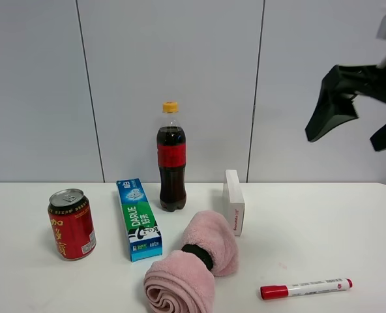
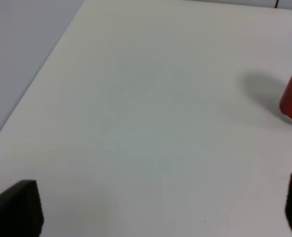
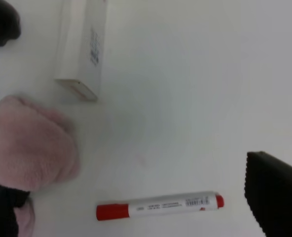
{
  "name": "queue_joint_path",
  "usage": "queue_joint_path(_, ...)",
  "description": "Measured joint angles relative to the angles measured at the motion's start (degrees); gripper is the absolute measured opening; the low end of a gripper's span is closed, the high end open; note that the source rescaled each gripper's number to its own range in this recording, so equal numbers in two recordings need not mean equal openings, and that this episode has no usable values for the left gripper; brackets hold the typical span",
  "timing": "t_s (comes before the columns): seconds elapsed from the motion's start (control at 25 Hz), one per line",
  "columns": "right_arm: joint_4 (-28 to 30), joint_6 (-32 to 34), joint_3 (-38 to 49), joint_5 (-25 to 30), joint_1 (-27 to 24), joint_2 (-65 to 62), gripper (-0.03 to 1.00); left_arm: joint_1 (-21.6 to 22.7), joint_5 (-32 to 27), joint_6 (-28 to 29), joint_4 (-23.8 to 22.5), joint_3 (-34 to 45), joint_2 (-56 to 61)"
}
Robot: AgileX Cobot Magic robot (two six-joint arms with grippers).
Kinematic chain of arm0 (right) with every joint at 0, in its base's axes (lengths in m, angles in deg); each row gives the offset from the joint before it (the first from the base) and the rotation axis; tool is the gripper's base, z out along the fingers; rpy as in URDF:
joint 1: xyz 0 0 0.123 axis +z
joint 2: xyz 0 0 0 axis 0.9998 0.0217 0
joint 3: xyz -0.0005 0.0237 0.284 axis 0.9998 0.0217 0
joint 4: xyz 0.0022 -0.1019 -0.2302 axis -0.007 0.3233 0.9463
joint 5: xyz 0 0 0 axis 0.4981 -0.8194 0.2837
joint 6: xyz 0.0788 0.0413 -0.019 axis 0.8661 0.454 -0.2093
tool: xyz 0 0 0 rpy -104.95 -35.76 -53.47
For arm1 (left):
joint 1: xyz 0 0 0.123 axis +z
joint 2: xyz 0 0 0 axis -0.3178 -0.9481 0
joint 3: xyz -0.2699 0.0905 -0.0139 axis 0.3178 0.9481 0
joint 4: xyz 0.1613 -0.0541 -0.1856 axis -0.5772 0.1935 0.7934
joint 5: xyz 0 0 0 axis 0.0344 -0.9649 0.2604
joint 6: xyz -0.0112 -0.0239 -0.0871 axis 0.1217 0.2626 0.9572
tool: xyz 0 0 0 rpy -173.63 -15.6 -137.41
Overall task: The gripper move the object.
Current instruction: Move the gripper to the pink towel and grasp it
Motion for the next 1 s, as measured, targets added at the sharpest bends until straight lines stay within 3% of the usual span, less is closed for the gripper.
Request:
queue_joint_path(0.32, 0.2, 7.3, 0.0, -3.3, 11.9, 7.1, 0.85, 0.0, 0.0, 0.0, 0.0, 0.0, 0.0)
queue_joint_path(0.56, 0.6, 18.9, 0.0, -3.7, 19.3, 11.1, 0.83, 0.0, 0.0, 0.0, 0.0, 0.0, 0.0)
queue_joint_path(0.84, 8.3, 39.6, -0.1, -6.8, 22.5, 19.0, 0.83, 0.0, 0.0, 0.0, 0.0, 0.0, 0.0)
queue_joint_path(1.0, 7.1, 45.0, -0.1, -13.0, 22.9, 23.4, 0.83, 0.0, 0.0, 0.0, 0.0, 0.0, 0.0)
